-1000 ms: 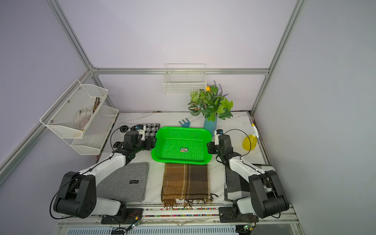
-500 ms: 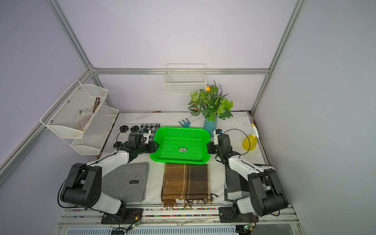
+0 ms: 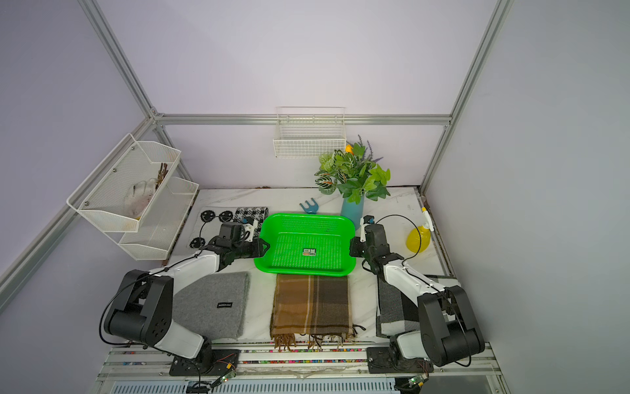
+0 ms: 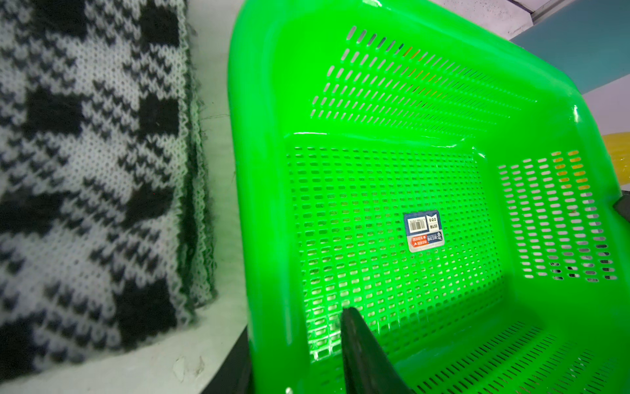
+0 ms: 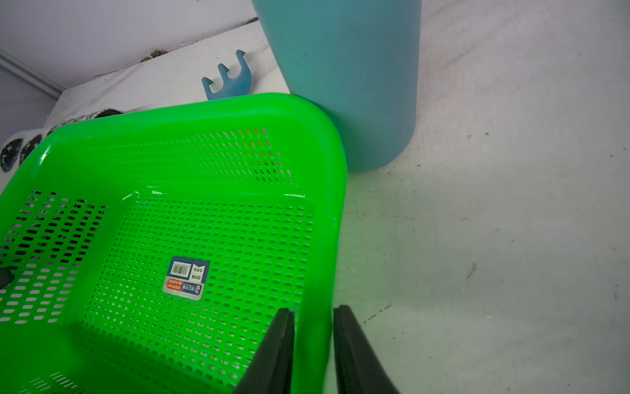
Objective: Put the folded scarf in the basket
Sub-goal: Adjust the basket at the center of the board, then pick up the scarf at the center of the board.
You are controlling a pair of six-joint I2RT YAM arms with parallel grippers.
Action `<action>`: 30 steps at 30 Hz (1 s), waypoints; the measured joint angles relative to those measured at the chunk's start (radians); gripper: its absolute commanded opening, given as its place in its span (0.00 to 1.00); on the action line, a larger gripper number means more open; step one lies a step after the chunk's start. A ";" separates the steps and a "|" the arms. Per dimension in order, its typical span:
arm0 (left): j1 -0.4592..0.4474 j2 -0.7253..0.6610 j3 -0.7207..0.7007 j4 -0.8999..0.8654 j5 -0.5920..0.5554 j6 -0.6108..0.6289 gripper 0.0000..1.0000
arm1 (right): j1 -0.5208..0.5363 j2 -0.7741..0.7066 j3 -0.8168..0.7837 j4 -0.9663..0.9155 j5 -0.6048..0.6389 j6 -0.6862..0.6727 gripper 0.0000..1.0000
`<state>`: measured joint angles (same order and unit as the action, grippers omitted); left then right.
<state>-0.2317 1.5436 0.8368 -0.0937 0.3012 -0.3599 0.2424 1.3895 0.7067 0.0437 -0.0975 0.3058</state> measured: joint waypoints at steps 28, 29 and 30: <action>-0.048 -0.378 -0.088 -0.057 -0.203 -0.030 0.68 | 0.001 -0.268 -0.035 -0.068 0.027 0.023 0.70; -0.051 -0.417 -0.112 -0.053 -0.211 -0.043 0.68 | 0.002 -0.301 -0.046 -0.074 0.016 0.026 0.70; -0.061 -0.469 -0.141 -0.056 -0.217 -0.053 0.68 | 0.003 -0.343 -0.062 -0.080 0.003 0.034 0.71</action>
<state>-0.2928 1.0748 0.6956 -0.1493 0.0845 -0.4129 0.2455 1.0462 0.6449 -0.0368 -0.0944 0.3393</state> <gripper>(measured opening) 0.681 0.700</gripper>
